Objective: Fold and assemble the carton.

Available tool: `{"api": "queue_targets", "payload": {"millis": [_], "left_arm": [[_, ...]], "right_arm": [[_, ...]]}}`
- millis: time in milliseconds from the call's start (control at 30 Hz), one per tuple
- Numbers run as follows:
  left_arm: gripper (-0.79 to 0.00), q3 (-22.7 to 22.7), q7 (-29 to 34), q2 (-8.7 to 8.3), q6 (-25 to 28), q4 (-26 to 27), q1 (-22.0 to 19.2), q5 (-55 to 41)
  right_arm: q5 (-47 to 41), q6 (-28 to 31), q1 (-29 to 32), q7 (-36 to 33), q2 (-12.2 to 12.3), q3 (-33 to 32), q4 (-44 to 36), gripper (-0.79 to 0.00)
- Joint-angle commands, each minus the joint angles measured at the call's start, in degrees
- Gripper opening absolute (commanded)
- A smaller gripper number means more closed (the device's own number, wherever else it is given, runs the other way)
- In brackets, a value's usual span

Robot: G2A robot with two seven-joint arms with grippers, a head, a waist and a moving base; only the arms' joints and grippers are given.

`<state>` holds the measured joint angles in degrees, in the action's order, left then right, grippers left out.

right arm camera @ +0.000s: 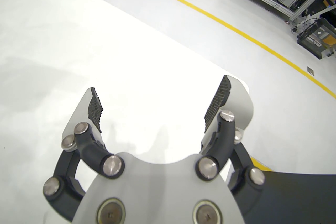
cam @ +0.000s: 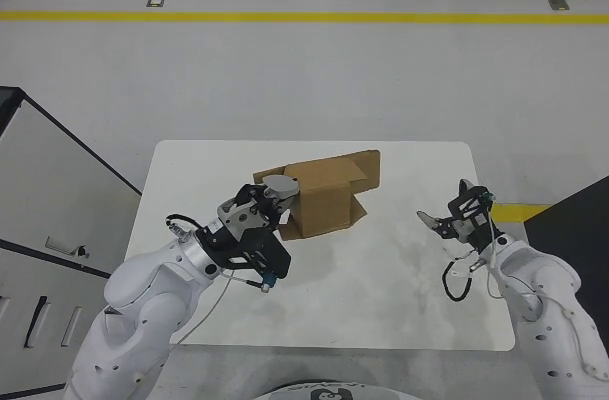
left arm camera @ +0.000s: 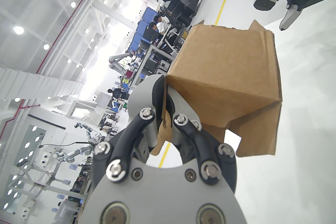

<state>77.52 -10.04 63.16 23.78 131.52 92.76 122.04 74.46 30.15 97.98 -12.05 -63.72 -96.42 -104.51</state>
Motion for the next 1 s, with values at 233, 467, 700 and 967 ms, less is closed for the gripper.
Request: {"api": "queue_targets", "payload": {"millis": [233,467,700,967], "left_arm": [[-0.785,-0.3,2.6,0.16,0.8,-1.8,-1.8,-3.4],[-0.785,-0.9,4.2,0.27,1.0,-2.7,-3.1,-5.1],[-0.785,-1.2,4.6,0.33,1.1,-2.9,-3.3,-5.8],[-0.785,-1.6,5.0,0.32,1.8,-3.1,-3.7,-6.3]], "right_arm": [[-16.8,19.2,-2.3,-13.5,1.7,-3.3,1.2,0.000],[-34.0,22.5,-6.2,-27.5,3.3,-3.0,4.3,0.000],[-42.3,22.0,-7.2,-32.0,3.8,-1.9,5.7,0.000],[-52.3,23.4,-7.1,-36.2,4.5,1.5,7.0,0.000]]}}
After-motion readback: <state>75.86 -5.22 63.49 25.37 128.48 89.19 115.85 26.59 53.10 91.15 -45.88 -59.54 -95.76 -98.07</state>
